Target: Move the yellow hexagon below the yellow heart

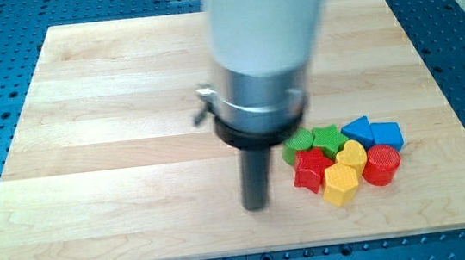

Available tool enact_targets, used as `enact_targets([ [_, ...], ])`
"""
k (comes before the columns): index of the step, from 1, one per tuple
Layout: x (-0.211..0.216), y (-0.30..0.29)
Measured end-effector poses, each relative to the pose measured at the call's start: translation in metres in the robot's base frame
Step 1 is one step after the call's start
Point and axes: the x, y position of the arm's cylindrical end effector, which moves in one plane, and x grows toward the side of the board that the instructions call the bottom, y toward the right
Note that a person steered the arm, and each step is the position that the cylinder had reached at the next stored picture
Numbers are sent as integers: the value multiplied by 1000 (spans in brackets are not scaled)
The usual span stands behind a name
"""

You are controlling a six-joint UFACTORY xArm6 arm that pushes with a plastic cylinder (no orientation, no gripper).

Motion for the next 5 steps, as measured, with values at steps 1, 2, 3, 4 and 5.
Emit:
enact_targets([
  [1,-51,-27],
  [2,-84,-1],
  [3,-92,36],
  [4,-76,50],
  [5,-57,50],
])
